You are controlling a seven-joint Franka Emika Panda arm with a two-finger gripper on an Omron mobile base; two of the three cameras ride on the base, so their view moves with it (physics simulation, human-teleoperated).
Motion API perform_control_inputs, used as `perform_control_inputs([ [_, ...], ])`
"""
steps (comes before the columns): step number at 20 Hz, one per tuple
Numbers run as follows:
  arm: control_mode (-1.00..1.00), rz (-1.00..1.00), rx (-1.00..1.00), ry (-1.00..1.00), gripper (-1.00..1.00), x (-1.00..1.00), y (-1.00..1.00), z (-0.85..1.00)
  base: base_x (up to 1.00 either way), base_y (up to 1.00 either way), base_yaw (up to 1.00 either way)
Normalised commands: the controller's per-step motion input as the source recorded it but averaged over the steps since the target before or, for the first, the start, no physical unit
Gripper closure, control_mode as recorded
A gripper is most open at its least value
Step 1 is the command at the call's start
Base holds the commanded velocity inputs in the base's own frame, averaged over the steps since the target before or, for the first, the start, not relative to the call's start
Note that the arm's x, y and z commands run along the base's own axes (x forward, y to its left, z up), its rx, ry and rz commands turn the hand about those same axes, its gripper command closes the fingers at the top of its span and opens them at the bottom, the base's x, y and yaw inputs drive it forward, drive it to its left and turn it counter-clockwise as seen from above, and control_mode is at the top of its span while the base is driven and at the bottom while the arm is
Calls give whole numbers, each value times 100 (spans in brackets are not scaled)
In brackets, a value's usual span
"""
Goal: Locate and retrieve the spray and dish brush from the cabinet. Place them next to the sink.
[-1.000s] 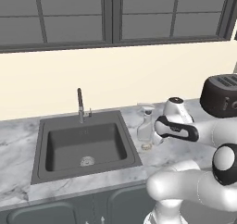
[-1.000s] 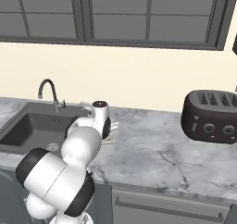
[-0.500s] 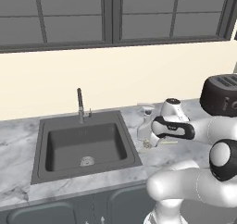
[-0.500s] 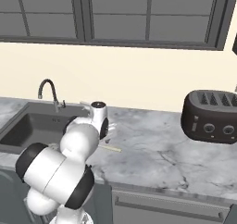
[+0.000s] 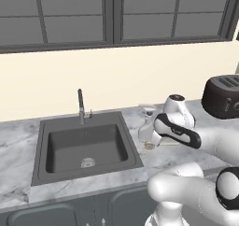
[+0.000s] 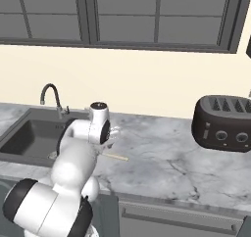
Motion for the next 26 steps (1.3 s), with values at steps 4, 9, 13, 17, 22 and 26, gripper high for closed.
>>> perform_control_inputs([
  [4,-100,1,2,-5,-100,-44,24,34,0,0,0],
  [9,-100,-1,0,-14,-100,-62,26,27,0,0,0],
  [13,-100,-3,0,-13,-100,-65,28,27,0,0,0],
  [17,-100,-11,0,-7,-100,-55,9,13,0,0,0],
  [22,-100,-21,1,0,-100,-43,0,14,0,0,0],
  [26,-100,-27,8,6,-100,0,0,57,0,0,0],
])
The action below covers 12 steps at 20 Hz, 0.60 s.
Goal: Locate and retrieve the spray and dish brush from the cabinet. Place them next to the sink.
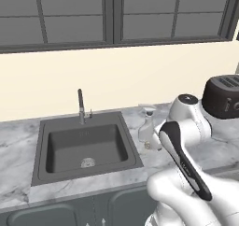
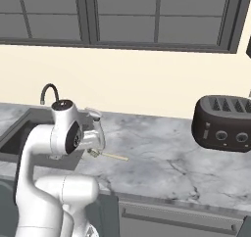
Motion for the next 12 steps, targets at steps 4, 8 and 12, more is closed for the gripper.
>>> perform_control_inputs([
  [4,-100,-41,5,1,-100,-25,0,1,0,0,0],
  [8,-100,-35,3,-1,-100,-52,0,-12,0,0,0],
  [12,-100,-27,1,-7,-100,-64,0,0,0,0,0],
])
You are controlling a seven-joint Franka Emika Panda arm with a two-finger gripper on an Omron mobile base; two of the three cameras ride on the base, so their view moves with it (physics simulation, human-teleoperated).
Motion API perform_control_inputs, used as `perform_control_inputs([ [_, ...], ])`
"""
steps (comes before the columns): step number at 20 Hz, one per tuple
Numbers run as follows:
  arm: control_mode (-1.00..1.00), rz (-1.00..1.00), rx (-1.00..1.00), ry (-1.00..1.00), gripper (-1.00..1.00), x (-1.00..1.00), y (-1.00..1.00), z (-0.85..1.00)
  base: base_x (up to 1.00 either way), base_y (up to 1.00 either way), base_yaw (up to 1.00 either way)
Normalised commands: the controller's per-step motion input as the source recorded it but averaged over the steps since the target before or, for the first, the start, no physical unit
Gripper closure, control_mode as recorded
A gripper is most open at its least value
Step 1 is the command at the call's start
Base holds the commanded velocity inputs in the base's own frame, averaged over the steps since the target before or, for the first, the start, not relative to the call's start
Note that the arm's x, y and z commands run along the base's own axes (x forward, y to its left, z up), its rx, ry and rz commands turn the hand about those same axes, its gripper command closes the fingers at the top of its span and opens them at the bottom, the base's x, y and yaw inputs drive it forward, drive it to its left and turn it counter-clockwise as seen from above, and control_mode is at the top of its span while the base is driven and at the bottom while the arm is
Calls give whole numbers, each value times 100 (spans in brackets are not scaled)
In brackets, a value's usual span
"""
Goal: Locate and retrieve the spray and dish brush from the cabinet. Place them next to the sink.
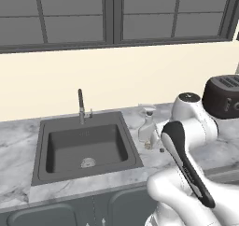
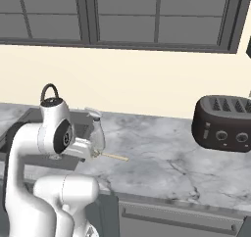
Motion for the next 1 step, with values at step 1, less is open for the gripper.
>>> perform_control_inputs([
  [1,-100,-20,1,-14,-100,-69,0,0,0,0,0],
])
